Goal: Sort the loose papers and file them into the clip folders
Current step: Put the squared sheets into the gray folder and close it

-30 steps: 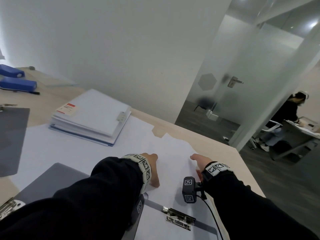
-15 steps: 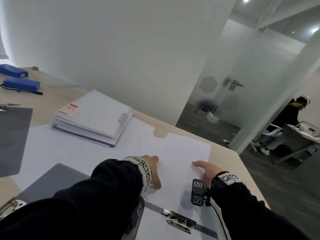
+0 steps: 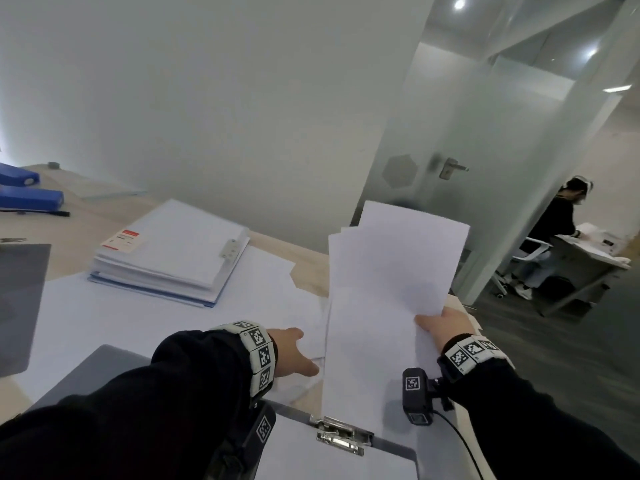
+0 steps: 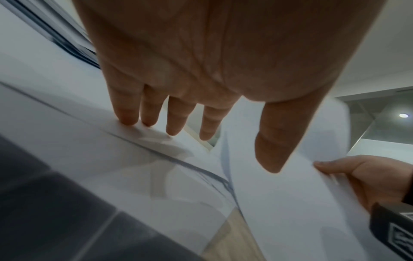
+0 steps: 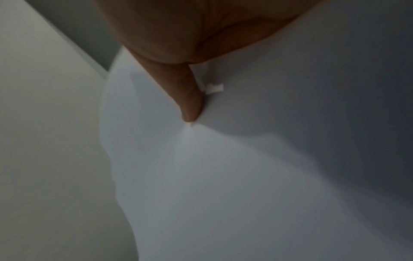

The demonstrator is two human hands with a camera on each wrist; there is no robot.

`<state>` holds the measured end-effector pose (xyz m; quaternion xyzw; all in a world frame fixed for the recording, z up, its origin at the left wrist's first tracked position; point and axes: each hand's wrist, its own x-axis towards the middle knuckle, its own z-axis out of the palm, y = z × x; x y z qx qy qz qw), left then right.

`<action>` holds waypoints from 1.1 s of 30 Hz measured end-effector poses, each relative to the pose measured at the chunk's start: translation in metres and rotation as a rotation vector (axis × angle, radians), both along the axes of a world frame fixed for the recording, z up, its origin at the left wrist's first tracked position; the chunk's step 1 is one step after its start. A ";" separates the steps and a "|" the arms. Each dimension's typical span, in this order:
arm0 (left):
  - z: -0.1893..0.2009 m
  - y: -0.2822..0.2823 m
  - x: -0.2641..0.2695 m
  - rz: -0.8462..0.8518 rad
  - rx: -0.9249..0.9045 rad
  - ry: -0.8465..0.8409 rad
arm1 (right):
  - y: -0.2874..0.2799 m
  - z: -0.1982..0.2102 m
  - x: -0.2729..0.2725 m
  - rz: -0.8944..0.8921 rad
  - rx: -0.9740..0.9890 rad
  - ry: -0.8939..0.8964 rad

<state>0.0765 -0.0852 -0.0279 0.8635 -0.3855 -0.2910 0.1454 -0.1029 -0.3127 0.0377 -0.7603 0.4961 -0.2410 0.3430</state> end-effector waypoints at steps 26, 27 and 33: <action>0.117 0.039 -0.145 0.096 -1.170 0.406 | 0.120 0.059 -0.171 0.033 -0.093 -0.912; 0.108 0.042 -0.148 0.120 -1.166 0.432 | 0.124 0.050 -0.174 0.039 -0.077 -0.918; 0.076 0.062 -0.159 0.141 -1.103 0.565 | 0.140 0.004 -0.185 0.080 0.054 -0.853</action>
